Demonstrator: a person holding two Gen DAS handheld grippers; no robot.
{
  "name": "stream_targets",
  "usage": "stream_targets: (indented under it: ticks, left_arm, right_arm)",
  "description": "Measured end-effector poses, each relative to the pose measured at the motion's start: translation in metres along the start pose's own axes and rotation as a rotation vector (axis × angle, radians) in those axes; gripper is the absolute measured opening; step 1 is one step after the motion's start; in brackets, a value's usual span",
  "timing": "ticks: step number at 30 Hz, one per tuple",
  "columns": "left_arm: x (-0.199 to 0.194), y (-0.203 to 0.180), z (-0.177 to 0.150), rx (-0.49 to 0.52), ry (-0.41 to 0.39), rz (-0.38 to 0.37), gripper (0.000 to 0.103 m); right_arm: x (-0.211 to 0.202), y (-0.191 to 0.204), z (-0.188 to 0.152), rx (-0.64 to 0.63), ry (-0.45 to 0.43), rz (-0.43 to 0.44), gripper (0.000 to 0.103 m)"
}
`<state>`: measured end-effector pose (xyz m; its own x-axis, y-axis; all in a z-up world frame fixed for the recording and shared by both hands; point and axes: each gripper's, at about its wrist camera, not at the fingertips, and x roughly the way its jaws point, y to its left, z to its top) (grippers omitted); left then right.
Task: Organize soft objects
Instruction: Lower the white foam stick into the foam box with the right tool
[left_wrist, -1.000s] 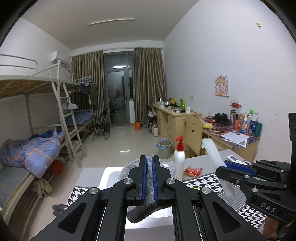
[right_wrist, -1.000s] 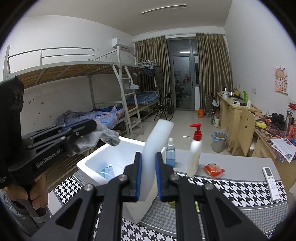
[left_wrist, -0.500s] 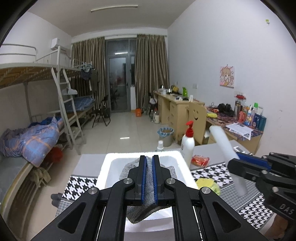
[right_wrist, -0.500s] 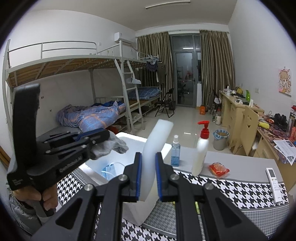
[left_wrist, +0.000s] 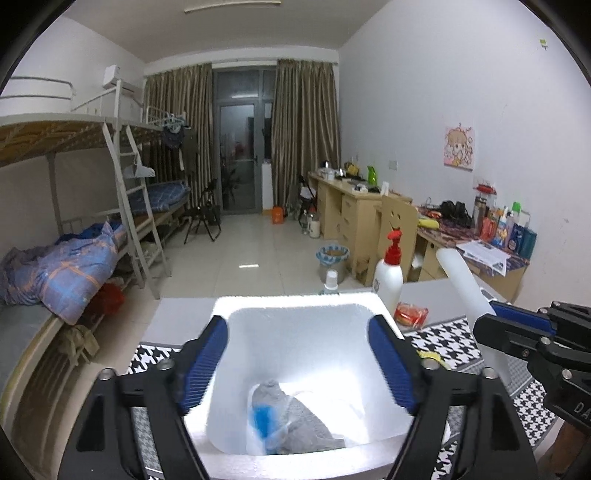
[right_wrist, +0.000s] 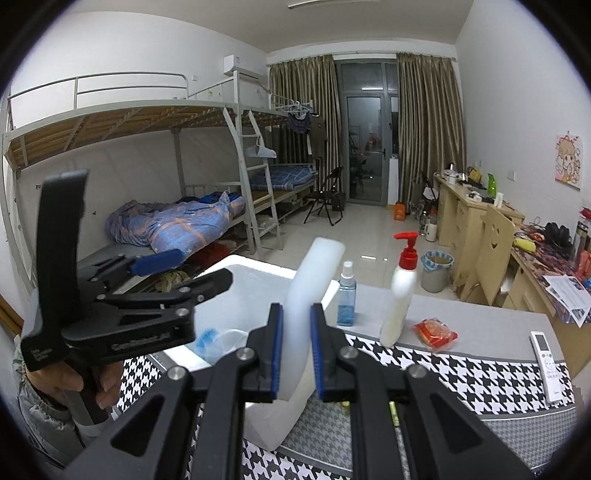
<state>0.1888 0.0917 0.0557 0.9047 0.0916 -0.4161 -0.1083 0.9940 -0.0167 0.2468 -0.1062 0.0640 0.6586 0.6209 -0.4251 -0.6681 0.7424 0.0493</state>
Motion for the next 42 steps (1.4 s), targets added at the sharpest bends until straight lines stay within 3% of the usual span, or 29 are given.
stream_targets:
  ticks: [6, 16, 42]
  left_arm:
    - [-0.010, 0.005, 0.004, -0.021, -0.054, 0.040, 0.102]
    - [-0.028, 0.016, 0.004, -0.049, -0.101, 0.113, 0.102]
    - [-0.048, 0.034, -0.010, -0.060, -0.135, 0.181, 0.102]
  right_arm:
    - [0.000, -0.001, 0.000, 0.003, -0.001, -0.004, 0.018]
    - [0.005, 0.007, 0.006, -0.008, 0.002, 0.011, 0.018]
    - [0.026, 0.033, 0.013, -0.029, 0.014, 0.075, 0.018]
